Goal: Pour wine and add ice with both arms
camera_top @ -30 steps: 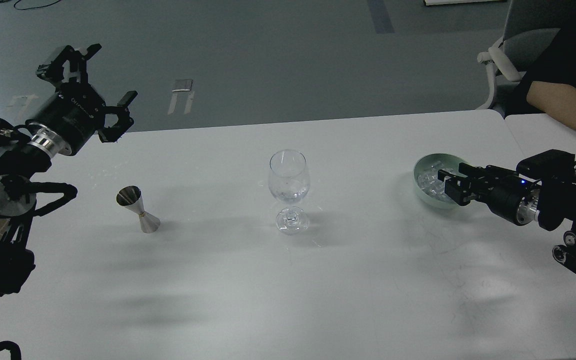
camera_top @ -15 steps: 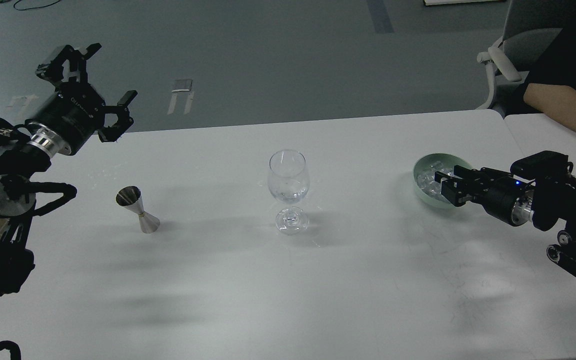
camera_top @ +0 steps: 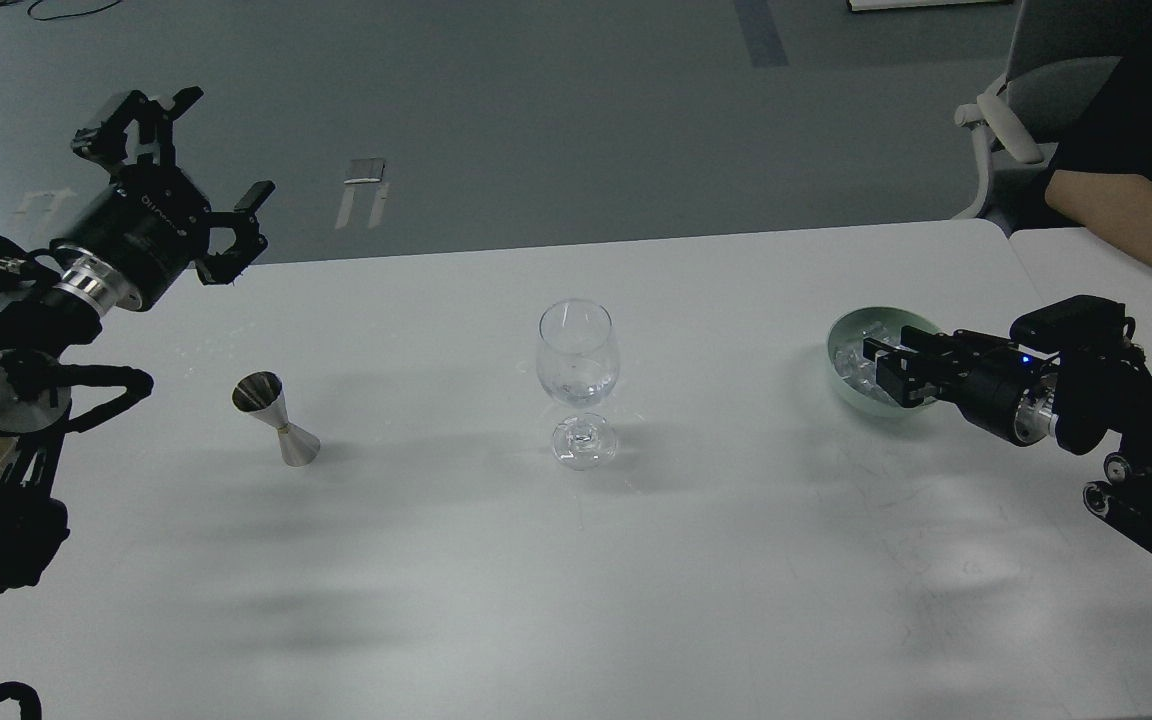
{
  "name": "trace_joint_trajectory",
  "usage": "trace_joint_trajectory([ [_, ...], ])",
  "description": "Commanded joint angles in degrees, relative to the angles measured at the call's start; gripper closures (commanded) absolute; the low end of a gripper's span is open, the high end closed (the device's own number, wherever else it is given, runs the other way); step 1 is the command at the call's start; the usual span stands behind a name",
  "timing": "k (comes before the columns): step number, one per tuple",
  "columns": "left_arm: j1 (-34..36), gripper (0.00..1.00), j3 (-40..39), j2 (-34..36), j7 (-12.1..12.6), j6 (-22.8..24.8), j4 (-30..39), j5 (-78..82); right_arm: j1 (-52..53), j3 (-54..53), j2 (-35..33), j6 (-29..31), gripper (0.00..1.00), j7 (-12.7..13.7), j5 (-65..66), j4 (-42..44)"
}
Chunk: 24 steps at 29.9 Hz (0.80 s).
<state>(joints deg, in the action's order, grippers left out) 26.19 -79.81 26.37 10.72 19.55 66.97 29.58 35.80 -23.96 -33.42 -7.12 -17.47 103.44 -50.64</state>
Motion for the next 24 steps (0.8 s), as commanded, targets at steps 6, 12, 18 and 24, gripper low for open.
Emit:
trace_joint_trajectory([
  [6,0.0,0.01,0.0,0.0,0.0,0.1,0.0,0.0,0.1,0.8,-0.1,0.0,0.51,0.0,0.0,0.2],
  [12,-0.1,0.01,0.0,0.0,0.0,0.1,0.0,0.0,0.1,0.9,-0.1,0.0,0.61,0.0,0.1,0.2],
  [18,0.0,0.01,0.0,0.0,0.0,0.1,-0.1,0.0,0.1,0.9,-0.2,1.1,0.85,0.0,0.1,0.1],
  [24,0.0,0.01,0.0,0.0,0.0,0.1,0.0,0.0,0.2,0.9,-0.3,1.1,1.0,0.0,0.1,0.0],
])
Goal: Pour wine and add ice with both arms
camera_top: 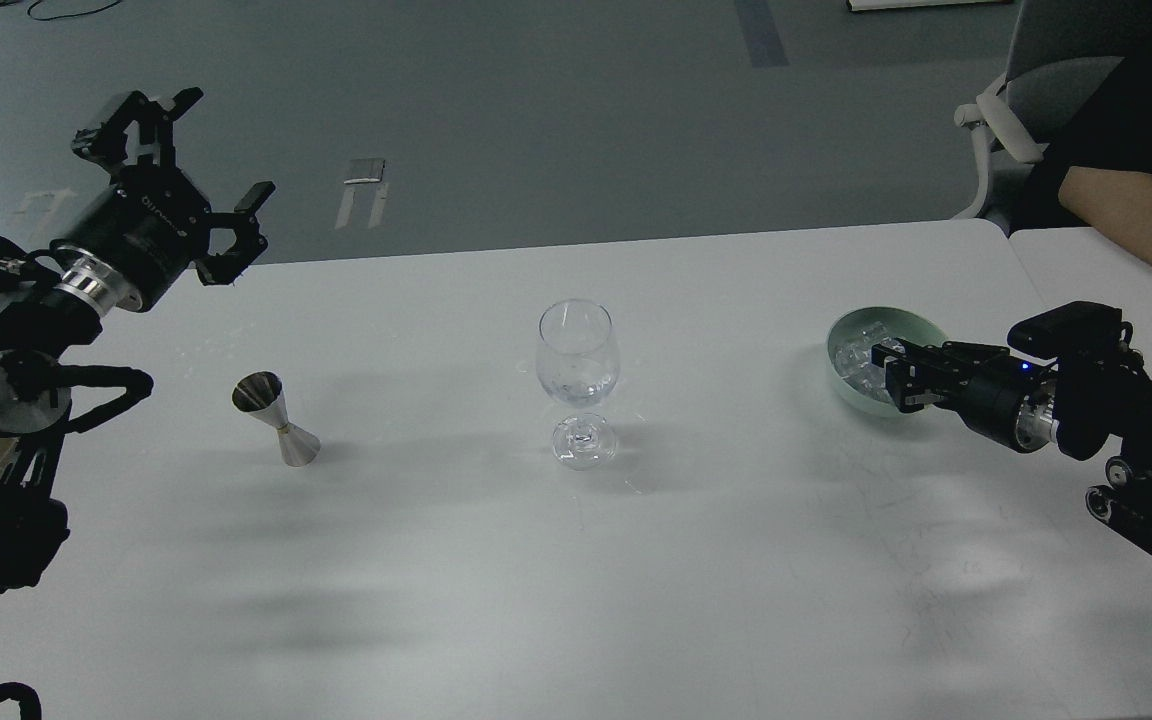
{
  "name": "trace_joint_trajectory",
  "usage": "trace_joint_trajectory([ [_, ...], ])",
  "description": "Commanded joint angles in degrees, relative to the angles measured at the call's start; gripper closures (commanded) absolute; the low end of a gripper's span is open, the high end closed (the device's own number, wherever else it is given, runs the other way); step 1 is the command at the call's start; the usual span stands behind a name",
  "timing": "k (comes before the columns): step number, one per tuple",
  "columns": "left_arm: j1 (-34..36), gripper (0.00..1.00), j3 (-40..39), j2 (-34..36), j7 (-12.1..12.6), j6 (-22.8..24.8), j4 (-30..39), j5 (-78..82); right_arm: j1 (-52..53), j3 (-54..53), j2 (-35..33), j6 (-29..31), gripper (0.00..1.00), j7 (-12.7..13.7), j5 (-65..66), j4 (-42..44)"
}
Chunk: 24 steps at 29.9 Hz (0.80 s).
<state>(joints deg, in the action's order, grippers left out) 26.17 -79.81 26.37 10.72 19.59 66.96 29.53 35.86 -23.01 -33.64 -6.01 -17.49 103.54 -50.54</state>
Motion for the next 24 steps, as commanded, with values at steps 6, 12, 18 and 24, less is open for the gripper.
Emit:
trace_joint_trajectory([
  [6,0.0,0.01,0.0,0.0,0.0,0.0,0.0,0.0,2.9,-0.2,-0.8,-0.1,1.0,0.1,-0.4,-2.8],
  [12,0.0,0.01,0.0,0.0,0.0,0.0,0.0,0.0,8.2,-0.3,-7.4,0.1,1.0,-0.1,-1.0,-10.3],
  [18,0.0,0.01,0.0,0.0,0.0,0.0,0.0,0.0,11.2,-0.3,-8.7,1.0,1.0,-0.3,-1.0,-17.9],
  [24,0.0,0.01,0.0,0.0,0.0,-0.1,0.0,0.0,13.6,0.1,-8.0,3.3,1.0,-0.3,-0.8,-23.4],
])
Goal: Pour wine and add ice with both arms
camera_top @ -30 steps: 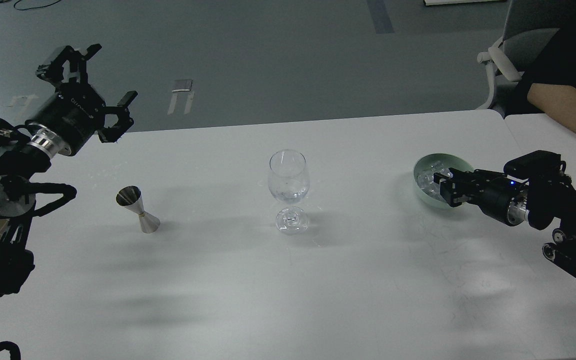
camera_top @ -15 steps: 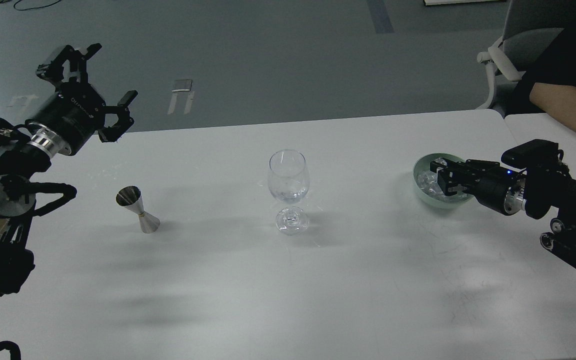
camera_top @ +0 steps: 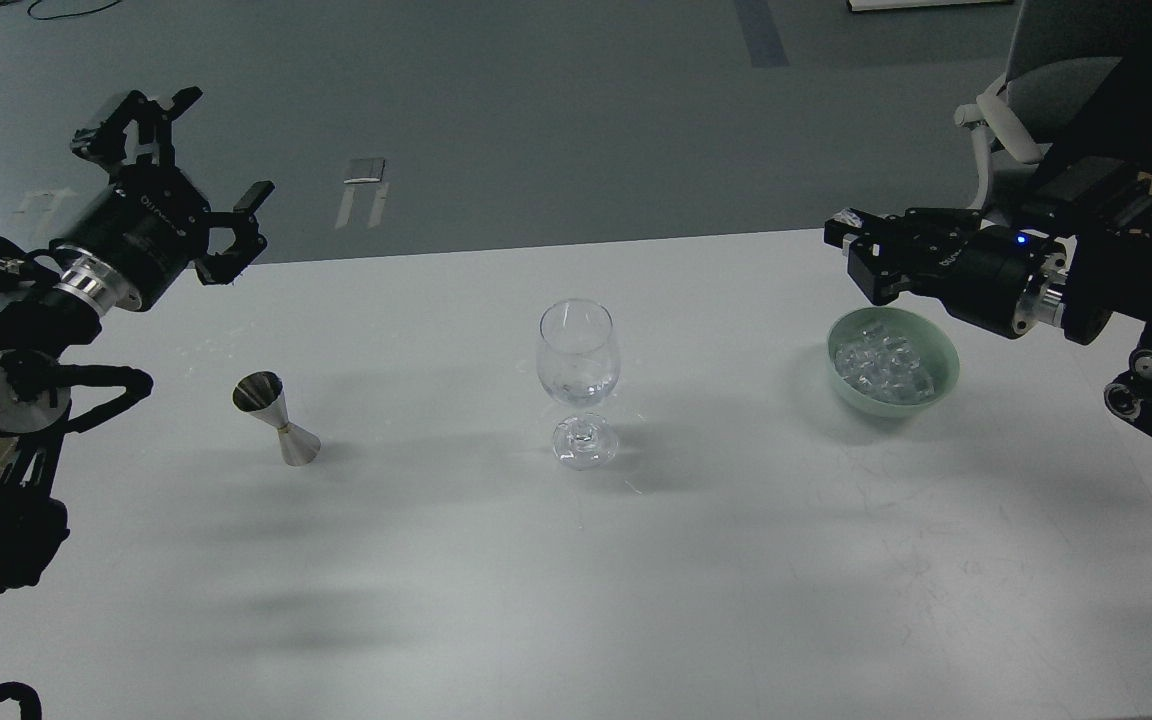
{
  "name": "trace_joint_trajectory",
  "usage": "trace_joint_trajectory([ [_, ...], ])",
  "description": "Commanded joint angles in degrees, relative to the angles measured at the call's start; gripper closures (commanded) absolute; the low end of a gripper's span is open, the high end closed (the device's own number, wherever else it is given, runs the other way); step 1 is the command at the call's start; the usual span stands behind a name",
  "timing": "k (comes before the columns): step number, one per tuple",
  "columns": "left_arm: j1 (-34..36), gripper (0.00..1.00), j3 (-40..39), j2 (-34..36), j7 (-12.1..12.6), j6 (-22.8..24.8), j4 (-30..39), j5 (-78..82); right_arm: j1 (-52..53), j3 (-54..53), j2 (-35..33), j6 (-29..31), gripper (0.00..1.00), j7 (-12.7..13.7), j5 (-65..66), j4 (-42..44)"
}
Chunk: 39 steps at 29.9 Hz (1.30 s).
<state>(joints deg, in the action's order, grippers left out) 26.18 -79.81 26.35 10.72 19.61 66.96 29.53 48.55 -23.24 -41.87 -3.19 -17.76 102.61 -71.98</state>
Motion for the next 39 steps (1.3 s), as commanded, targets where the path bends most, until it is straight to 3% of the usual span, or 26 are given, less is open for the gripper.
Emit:
trace_joint_trajectory([
  [1,0.0,0.01,0.0,0.0,0.0,-0.1,0.0,0.0,1.3,0.5,0.6,0.6,1.0,0.0,0.2,-2.5],
  [28,-0.1,0.01,-0.6,-0.1,0.0,0.0,-0.1,0.0,12.4,12.1,14.2,0.6,1.0,0.1,0.9,-5.6],
  [39,0.1,0.01,-0.4,0.2,0.0,0.0,0.0,0.0,13.6,13.8,15.3,1.8,1.0,0.4,1.1,-5.5],
])
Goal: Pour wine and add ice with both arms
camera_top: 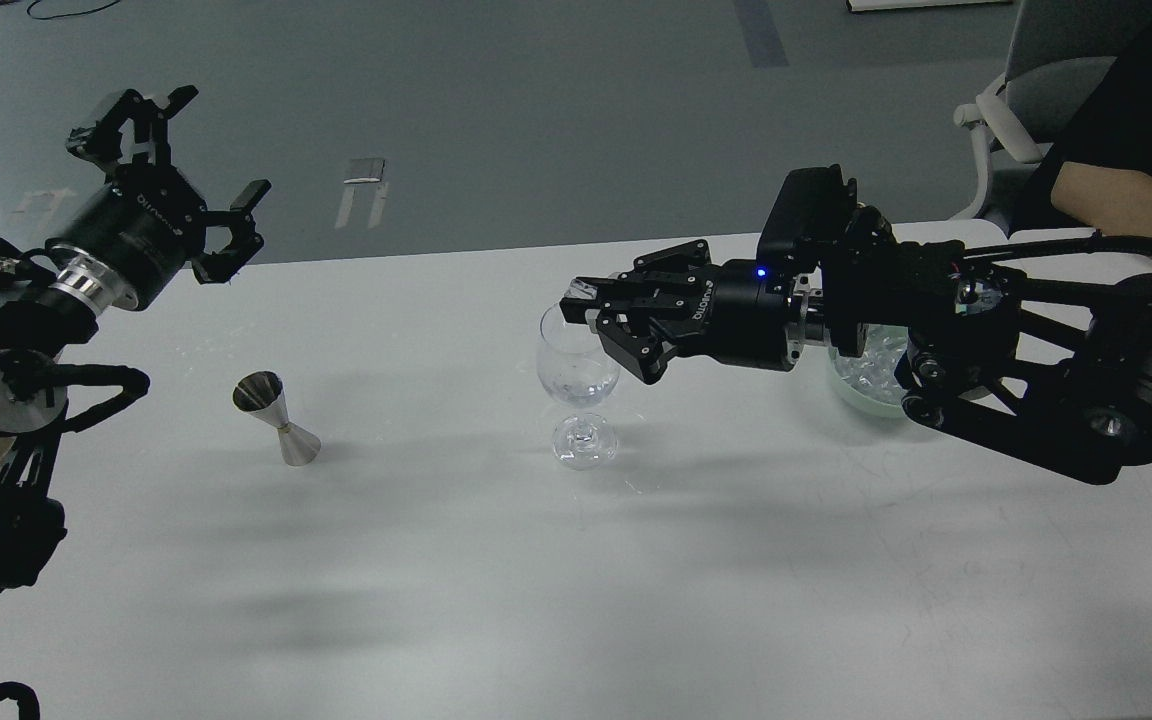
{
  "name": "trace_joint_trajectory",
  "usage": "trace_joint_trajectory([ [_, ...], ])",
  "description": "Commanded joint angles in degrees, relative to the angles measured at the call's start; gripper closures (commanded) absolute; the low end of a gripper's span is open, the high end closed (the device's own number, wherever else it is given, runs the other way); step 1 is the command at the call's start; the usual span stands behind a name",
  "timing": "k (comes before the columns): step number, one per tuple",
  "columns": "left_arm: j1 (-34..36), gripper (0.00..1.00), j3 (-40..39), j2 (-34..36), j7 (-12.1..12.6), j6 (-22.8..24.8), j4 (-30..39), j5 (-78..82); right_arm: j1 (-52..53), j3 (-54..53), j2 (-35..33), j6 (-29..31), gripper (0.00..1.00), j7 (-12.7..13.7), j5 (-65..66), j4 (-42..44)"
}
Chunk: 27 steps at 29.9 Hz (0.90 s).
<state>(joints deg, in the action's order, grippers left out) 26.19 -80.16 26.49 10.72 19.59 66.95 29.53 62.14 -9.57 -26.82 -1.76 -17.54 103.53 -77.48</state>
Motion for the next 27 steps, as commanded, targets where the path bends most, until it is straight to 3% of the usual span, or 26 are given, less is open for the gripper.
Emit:
trace_joint_trajectory([
  [1,0.0,0.01,-0.1,0.1,0.0,0.0,0.0,0.0,0.1,0.1,0.5,0.6,1.0,0.2,0.4,0.0],
  [19,0.1,0.01,-0.3,-0.1,0.0,-0.2,0.0,-0.1,0.2,0.1,2.8,1.1,0.96,0.6,0.4,2.3],
  [27,0.3,0.01,-0.1,-0.1,0.0,-0.2,0.0,-0.1,0.0,0.2,4.4,1.1,0.9,0.6,0.4,4.2],
])
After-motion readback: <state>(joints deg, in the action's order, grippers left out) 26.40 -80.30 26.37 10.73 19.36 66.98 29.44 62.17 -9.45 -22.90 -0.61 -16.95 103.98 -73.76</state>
